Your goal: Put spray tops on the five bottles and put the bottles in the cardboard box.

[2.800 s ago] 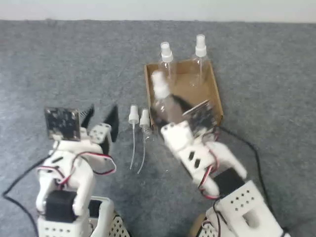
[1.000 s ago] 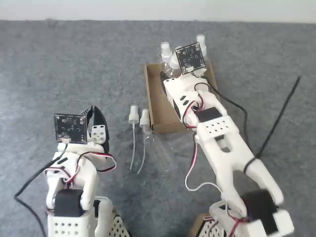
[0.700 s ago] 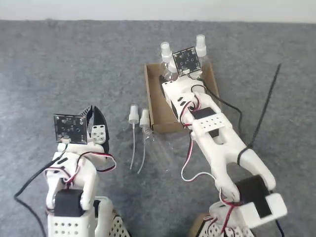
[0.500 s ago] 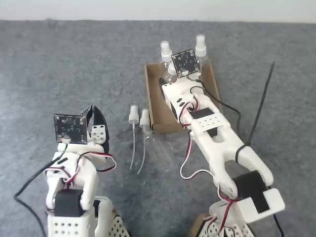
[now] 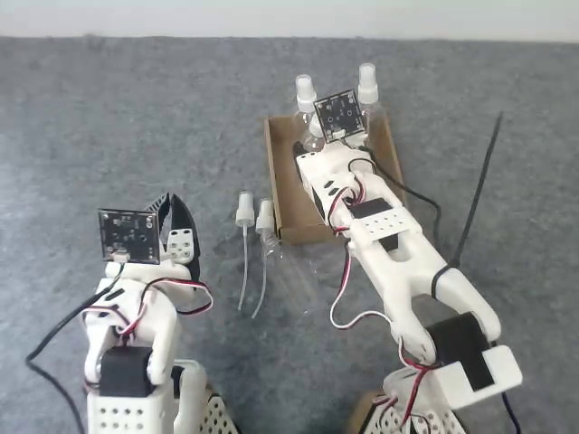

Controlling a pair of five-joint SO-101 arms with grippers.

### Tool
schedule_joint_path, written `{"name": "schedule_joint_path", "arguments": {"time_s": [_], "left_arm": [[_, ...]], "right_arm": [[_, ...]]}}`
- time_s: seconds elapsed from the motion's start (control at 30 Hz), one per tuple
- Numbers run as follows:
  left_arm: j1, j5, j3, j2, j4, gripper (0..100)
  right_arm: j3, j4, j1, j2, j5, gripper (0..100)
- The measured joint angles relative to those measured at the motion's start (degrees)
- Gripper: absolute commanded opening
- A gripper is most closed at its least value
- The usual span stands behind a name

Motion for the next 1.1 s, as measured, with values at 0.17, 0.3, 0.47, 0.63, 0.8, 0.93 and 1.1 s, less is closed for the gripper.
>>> {"name": "schedule_joint_path", "arguments": {"time_s": [0.17,0.3,0.47,0.63,0.8,0.93,1.1], "left_arm": [[0.00,0.00,0.00,0.00,0.00,1],[0.00,0.00,0.00,0.00,0.00,1],[0.00,0.00,0.00,0.00,0.00,1],[0.00,0.00,0.00,0.00,0.00,1],[0.00,0.00,0.00,0.00,0.00,1],[0.00,0.00,0.00,0.00,0.00,1],[0.00,0.00,0.00,0.00,0.00,1]], "right_arm": [[0.18,0.00,-0.53,0.00,0.09,19.5],[0.18,0.00,-0.62,0.00,0.35,19.5],[0.18,0.00,-0.88,0.00,0.53,19.8],[0.18,0.00,-0.88,0.00,0.53,25.8],[0.18,0.18,-1.14,0.00,0.53,26.3],[0.00,3.69,-2.37,0.00,0.53,26.3],[-1.58,5.89,-1.93,0.00,0.53,26.4]]}}
